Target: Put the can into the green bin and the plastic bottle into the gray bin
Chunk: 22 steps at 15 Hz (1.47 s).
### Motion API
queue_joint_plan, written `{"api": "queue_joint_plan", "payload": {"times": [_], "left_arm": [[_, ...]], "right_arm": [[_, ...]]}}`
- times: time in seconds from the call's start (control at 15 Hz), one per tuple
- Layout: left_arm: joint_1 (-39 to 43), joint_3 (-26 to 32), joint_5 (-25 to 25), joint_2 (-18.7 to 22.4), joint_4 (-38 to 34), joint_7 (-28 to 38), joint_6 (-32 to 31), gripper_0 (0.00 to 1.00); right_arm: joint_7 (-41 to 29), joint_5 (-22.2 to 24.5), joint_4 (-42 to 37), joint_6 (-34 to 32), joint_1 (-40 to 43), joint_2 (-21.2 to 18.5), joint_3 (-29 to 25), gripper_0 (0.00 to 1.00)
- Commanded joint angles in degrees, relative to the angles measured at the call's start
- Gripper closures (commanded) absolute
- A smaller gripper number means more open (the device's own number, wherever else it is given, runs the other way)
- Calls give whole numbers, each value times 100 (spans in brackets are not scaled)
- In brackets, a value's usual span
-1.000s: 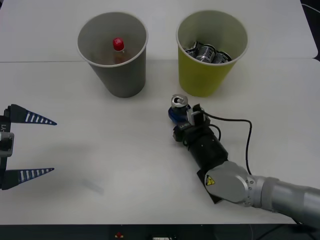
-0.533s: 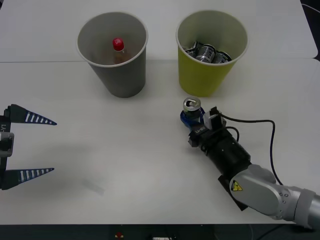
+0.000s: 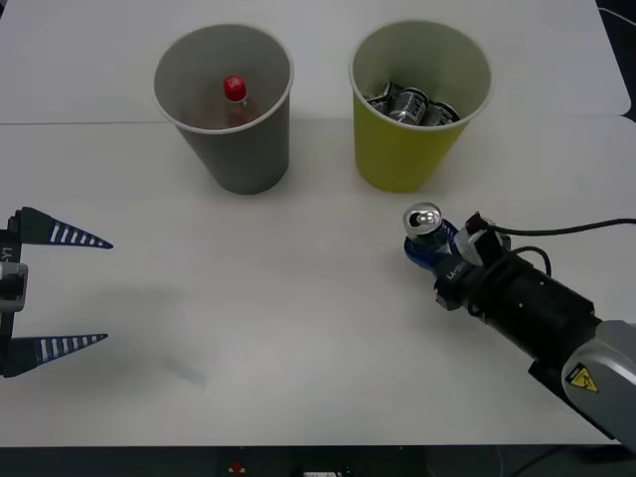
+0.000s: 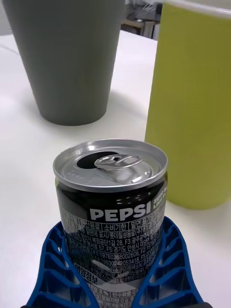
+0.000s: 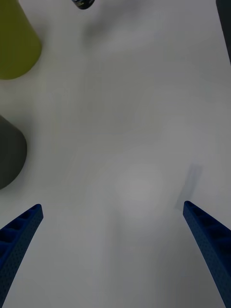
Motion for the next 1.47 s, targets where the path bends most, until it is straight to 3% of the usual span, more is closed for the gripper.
{"api": "queue_joint_plan", "payload": {"times": [0.07, 0.2, 0.27, 0.53, 0.73, 1.13, 1.47], "left_arm": [[0, 0, 0, 0, 0, 0, 0, 0], [0, 0, 0, 0, 0, 0, 0, 0], [0, 0, 0, 0, 0, 0, 0, 0], [0, 0, 0, 0, 0, 0, 0, 0], [0, 0, 0, 0, 0, 0, 0, 0], [0, 0, 0, 0, 0, 0, 0, 0], [0, 0, 0, 0, 0, 0, 0, 0]], "right_arm": [[7, 10, -914, -1394, 619, -35, -1112, 100], [-37, -113, -1389, -2229, 891, -9, -1762, 100], [-37, -508, -1635, -2791, 1041, 62, -2246, 100], [-168, -1387, -1977, -4259, 1120, 299, -3450, 100], [-1056, -1554, -2215, -5375, 900, 369, -4197, 100], [-2919, -1572, -2197, -6983, -216, 316, -4812, 100], [-2972, -1589, -1327, -7713, -1543, -61, -4654, 100]]}}
